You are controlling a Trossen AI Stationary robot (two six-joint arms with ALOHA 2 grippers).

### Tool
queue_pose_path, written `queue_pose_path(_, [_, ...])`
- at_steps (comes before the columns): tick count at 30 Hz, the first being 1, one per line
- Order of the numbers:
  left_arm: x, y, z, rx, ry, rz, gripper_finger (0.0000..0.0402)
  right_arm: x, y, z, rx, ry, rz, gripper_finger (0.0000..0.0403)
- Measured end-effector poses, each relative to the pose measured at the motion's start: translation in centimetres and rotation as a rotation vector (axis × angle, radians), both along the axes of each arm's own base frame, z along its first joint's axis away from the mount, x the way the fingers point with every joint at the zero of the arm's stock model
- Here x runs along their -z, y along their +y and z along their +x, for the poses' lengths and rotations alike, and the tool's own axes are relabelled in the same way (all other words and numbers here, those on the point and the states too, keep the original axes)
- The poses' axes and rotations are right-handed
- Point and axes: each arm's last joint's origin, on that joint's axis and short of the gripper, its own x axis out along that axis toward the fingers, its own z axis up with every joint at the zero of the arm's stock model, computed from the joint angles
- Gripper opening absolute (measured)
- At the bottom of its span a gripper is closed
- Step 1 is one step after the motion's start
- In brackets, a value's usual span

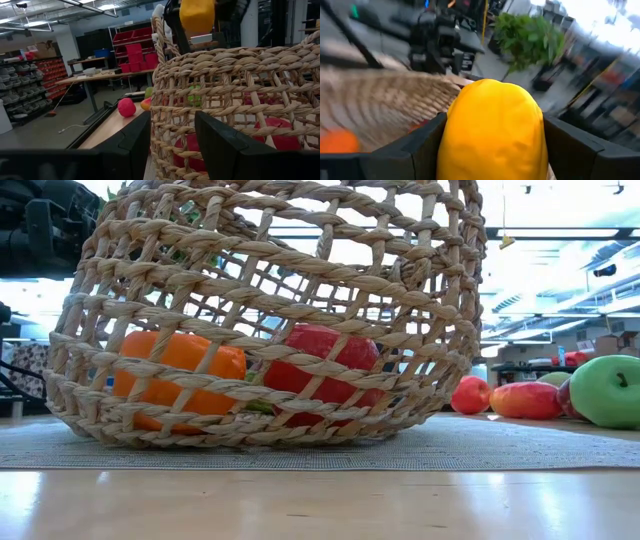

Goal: Build produce basket
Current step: Put the yellow bell pepper into the brown basket

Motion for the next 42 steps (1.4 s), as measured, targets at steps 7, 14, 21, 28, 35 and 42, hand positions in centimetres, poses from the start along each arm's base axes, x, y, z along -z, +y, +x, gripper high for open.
queue_pose_path(7, [0.0,0.0,0.0,0.0,0.0,0.0,0.016,0.7,3.0,1.3,-0.097,0.048,-0.366,0.0295])
queue_pose_path(14, [0.0,0.0,0.0,0.0,0.0,0.0,0.016,1.7,5.4,1.9,-0.12,0.114,-0.687,0.0295])
queue_pose_path(21, [0.0,0.0,0.0,0.0,0.0,0.0,0.016,2.4,6.7,2.2,-0.088,0.147,-0.809,0.0296])
queue_pose_path(28, [0.0,0.0,0.0,0.0,0.0,0.0,0.016,2.8,7.0,2.5,-0.08,0.146,-0.796,0.0296])
queue_pose_path(35, [0.0,0.0,0.0,0.0,0.0,0.0,0.016,2.5,6.5,2.7,-0.053,-0.008,-0.434,0.0296])
queue_pose_path(42, [0.0,0.0,0.0,0.0,0.0,0.0,0.016,2.5,4.3,4.0,0.035,-0.233,0.175,0.0296])
